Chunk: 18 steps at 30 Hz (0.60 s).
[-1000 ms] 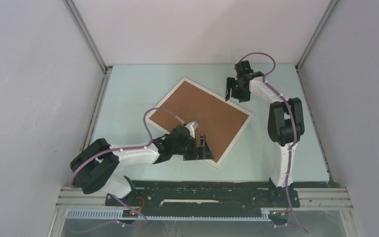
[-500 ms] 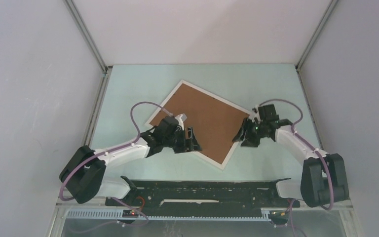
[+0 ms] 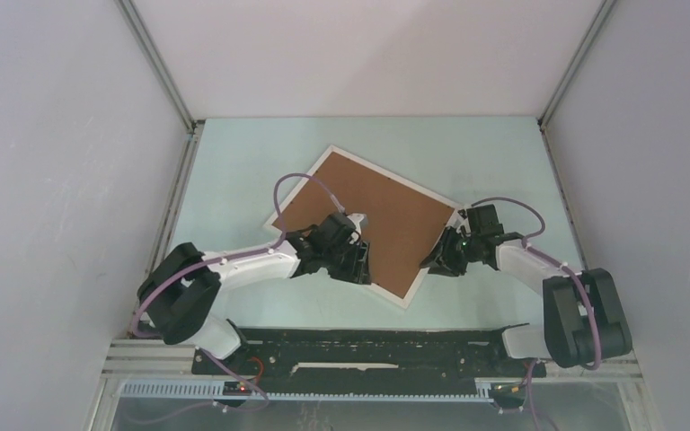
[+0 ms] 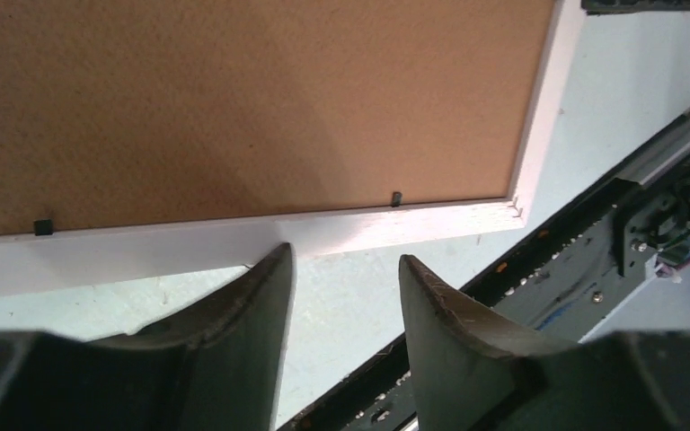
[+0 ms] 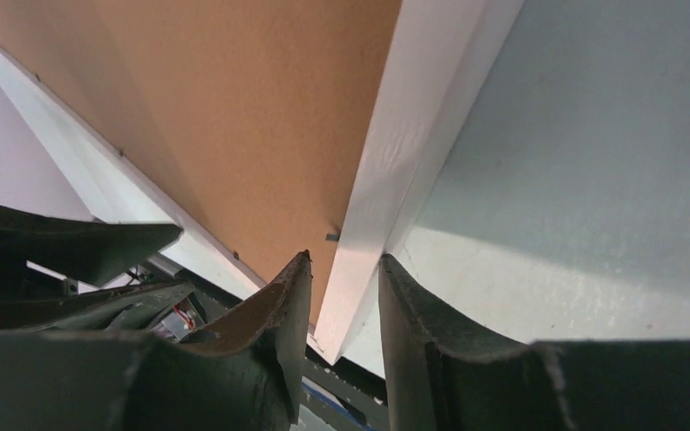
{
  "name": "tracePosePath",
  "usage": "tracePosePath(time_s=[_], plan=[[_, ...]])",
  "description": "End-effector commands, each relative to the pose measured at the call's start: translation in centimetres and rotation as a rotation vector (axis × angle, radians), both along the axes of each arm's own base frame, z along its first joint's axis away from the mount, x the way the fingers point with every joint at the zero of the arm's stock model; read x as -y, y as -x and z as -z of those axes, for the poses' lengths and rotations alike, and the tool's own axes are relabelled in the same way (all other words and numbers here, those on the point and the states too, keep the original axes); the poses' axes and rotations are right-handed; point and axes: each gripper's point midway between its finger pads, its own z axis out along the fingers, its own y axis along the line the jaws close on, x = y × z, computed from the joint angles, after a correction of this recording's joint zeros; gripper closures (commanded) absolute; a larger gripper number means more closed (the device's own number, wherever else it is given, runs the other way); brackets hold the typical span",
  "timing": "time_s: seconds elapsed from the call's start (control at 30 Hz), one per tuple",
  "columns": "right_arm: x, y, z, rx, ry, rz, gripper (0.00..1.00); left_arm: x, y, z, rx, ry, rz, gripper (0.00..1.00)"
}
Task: Put the photo into the frame
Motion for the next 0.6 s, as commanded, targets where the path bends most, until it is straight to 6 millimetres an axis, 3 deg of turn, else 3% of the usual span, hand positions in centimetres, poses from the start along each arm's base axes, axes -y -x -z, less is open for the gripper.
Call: tracePosePath(time_s=[0.0, 0.17, 0.57], plan=[[0.0, -2.0, 0.2, 0.043, -0.02, 0.024, 0.6, 0.5, -0.6, 0.2, 0.031, -0.01, 0.017, 0.47], [-0.2, -1.6, 1.4, -0.001, -0.018, 0.0, 0.66, 0.2, -0.2, 1.1, 0.009, -0.022, 0.018, 0.49], [0.6, -1.2, 3.3, -0.049, 0.155, -0.006, 0.69, 0.4, 0.3, 2.0, -0.017, -0.019, 0.026, 0.51]])
